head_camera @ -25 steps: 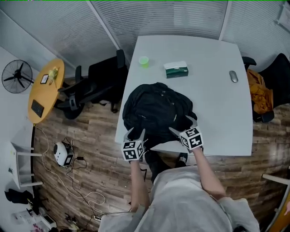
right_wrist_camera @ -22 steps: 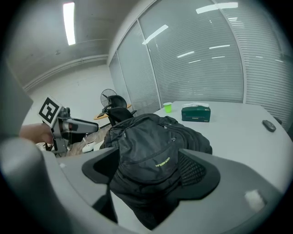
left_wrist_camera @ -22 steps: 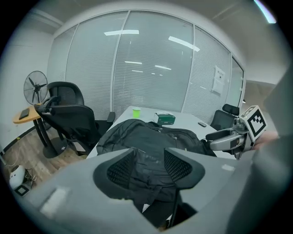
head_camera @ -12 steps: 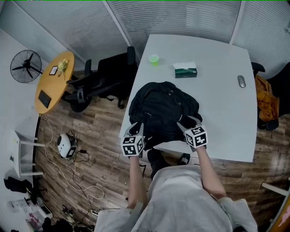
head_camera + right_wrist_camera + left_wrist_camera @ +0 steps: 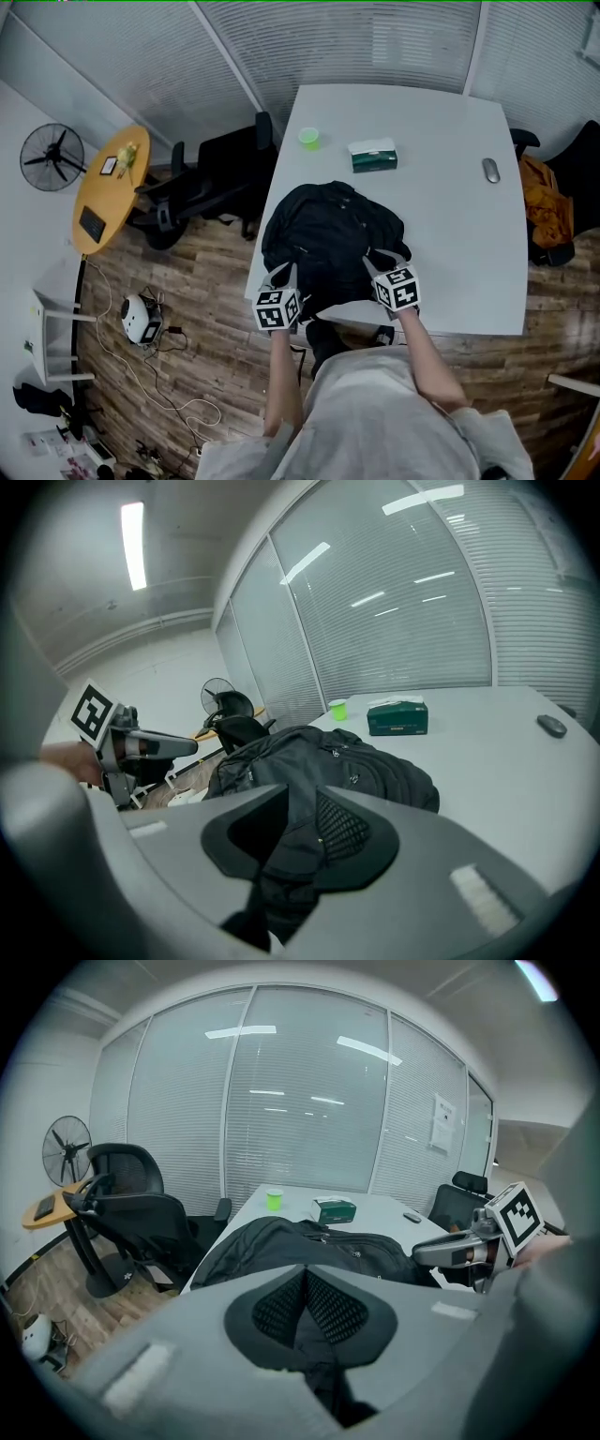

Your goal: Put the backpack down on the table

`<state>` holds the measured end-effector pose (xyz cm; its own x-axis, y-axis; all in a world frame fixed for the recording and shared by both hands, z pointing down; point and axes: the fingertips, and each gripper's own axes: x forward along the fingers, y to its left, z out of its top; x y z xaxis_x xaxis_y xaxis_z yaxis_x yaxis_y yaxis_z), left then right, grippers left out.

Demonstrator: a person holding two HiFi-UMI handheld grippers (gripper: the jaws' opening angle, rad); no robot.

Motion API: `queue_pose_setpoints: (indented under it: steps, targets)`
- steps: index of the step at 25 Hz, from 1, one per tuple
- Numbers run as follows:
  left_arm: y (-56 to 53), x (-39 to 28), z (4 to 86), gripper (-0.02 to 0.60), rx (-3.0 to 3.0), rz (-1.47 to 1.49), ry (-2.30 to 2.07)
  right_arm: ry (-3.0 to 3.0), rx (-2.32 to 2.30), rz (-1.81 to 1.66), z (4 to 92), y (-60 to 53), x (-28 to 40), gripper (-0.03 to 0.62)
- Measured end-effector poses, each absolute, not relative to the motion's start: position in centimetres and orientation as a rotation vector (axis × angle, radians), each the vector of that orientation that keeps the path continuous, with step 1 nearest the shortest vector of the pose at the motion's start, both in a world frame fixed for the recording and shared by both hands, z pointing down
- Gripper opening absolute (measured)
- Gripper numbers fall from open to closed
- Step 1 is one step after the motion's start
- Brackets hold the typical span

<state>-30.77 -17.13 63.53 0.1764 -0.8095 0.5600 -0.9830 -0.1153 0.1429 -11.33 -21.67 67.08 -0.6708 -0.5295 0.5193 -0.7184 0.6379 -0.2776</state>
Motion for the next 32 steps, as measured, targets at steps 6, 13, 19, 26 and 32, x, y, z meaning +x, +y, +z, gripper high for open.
queue_pose_setpoints:
  steps: [6, 13, 19, 26, 32]
  targets:
    - [-17.4, -29.5, 63.5, 0.005, 2.017, 0.477, -1.663, -2.475, 0.988, 0.686, 67.2, -21.3, -10.9, 0.004]
    - [-17.7, -28.1, 63.7, 0.005, 2.066, 0.512, -1.647, -2.477, 0.960, 0.705, 67.6, -20.9, -10.6, 0.000]
    - [-17.9, -27.7, 63.8, 0.005, 2.077, 0.497, -1.631, -2.479, 0.961, 0.711, 67.5, -21.0, -10.4, 0.000]
    - [-18.0, -27.7, 64.0, 0.005, 2.063, 0.495, -1.617, -2.503, 0.943, 0.729, 66.9, -21.1, -11.0, 0.000]
    - [-18.1, -27.7, 64.1, 0.005, 2.054, 0.487, -1.614, -2.506, 0.924, 0.725, 67.0, -21.0, -11.2, 0.000]
